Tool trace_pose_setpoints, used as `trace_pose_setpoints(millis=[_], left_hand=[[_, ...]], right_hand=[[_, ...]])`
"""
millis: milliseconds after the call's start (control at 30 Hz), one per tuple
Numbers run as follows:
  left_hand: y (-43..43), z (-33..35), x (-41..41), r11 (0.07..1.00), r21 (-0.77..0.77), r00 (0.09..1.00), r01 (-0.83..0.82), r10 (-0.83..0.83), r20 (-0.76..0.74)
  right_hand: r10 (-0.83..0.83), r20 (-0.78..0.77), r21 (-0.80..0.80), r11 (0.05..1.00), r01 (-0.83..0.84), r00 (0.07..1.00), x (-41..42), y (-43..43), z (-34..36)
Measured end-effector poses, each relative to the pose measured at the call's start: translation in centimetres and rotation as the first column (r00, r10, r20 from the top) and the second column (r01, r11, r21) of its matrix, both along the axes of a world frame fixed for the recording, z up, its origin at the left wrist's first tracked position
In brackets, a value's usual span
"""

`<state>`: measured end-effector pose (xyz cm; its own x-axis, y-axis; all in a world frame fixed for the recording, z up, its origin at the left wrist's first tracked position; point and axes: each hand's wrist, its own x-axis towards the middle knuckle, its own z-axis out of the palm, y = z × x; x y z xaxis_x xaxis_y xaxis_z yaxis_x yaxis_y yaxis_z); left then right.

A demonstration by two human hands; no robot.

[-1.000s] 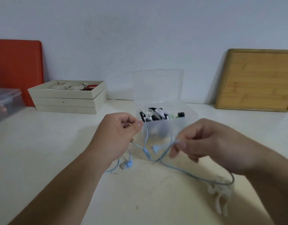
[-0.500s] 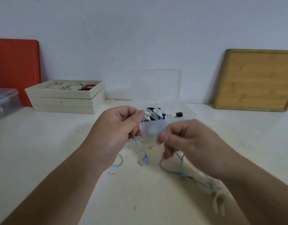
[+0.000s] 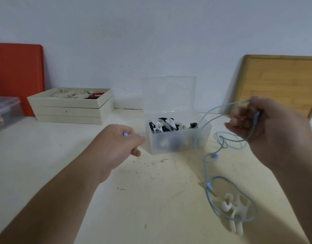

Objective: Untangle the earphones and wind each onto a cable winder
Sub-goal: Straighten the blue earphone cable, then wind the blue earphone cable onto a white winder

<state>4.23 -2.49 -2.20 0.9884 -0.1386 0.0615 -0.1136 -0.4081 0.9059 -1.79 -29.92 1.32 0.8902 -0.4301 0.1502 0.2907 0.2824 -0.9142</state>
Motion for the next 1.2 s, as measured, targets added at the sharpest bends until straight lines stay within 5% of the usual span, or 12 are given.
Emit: trace_pose_setpoints(millis=[133,267,333,467,567,1033,1100,1200], left_hand=[[-1.1,-0.6,-0.9,0.965,0.258,0.977,0.051,-0.102,0.19],[-3.5,0.3,-3.3,0.981,0.162,0.825,0.105,-0.177,0.537],[-4.9,0.6,-5.0,0.969,0.187,0.713,0.163,-0.247,0.657],[-7.7,-0.8,-7.6,0.832,0.295,0.652,0.469,-0.552,0.52],[-9.6,-2.8,-8.3,0.744,0.375,0.64,0.553,-0.668,0.381],[-8.7,-2.7,-8.1,0.652,0.489,0.701,0.579,-0.704,0.109],[-9.0,-2.8,-8.3,0.61,0.549,0.669,0.572,-0.734,0.119],[-9.2,-3.1,-8.6,0.689,0.492,0.697,0.532,-0.686,0.208]], right_hand=[[0.187,-0.064,-0.373,0.907,-0.198,0.98,-1.2,1.9,-0.2],[0.293,-0.195,-0.541,0.764,-0.352,0.936,-1.4,2.6,-0.6],[0.24,-0.219,-0.545,0.774,-0.323,0.946,-1.2,2.4,-0.8],[0.14,-0.264,-0.508,0.82,-0.262,0.954,-0.7,1.5,-1.0],[0.084,-0.312,-0.567,0.782,-0.256,0.946,-0.6,1.1,-1.3],[0.064,-0.332,-0.612,0.745,-0.266,0.941,-0.8,1.5,-1.3],[0.062,-0.333,-0.616,0.741,-0.266,0.941,-0.8,1.6,-1.3],[0.065,-0.335,-0.617,0.739,-0.271,0.94,-0.8,1.7,-1.4]])
